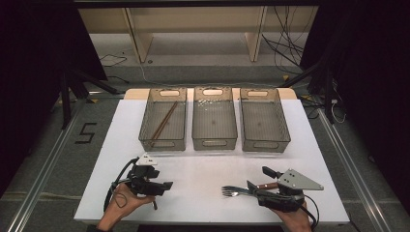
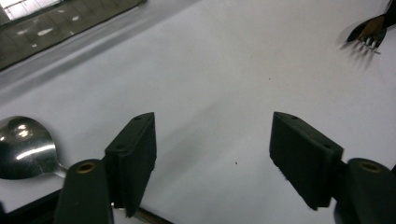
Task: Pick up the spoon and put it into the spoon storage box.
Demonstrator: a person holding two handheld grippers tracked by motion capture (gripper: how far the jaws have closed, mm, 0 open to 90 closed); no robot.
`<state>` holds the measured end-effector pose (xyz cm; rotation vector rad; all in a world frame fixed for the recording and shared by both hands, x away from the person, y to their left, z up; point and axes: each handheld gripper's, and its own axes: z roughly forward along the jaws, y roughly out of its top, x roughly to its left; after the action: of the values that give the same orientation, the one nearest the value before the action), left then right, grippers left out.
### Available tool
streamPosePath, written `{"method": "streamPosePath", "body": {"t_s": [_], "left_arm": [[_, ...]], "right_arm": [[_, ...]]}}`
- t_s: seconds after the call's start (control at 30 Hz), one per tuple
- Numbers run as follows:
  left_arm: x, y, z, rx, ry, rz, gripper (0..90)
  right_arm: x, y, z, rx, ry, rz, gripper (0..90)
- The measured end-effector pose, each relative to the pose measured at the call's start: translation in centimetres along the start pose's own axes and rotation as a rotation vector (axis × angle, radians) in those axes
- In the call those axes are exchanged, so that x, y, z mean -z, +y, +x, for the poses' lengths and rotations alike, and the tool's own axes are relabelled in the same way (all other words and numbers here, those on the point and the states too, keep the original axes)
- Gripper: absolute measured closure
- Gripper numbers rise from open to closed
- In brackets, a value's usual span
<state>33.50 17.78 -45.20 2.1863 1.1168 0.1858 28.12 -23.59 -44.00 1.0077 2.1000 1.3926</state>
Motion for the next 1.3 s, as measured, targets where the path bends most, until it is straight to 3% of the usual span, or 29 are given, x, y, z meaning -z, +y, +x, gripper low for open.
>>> {"method": "streamPosePath", "body": {"t_s": [0.2, 0.4, 0.73, 1.1, 1.3], "left_arm": [[0.0, -0.6, -0.1, -0.015, 0.005, 0.023, 49.2], [0.2, -1.0, -0.1, -0.016, -0.005, 0.034, 60.0], [-0.2, -2.1, 0.0, -0.029, -0.002, 0.108, 87.3], [-0.2, -2.9, 1.1, -0.028, 0.021, 0.192, 88.9], [0.7, -3.3, 2.6, 0.006, 0.035, 0.230, 88.9]], "right_arm": [[0.1, 0.0, 0.0, -0.001, -0.001, -0.001, 28.7], [0.1, 0.1, 0.1, 0.000, -0.003, -0.006, 28.7], [-0.1, 0.2, 0.2, 0.009, -0.003, -0.003, 28.7], [-0.1, 0.2, 0.3, 0.008, 0.000, -0.005, 28.7], [-0.1, 0.2, 0.3, 0.010, -0.002, -0.001, 28.7]]}}
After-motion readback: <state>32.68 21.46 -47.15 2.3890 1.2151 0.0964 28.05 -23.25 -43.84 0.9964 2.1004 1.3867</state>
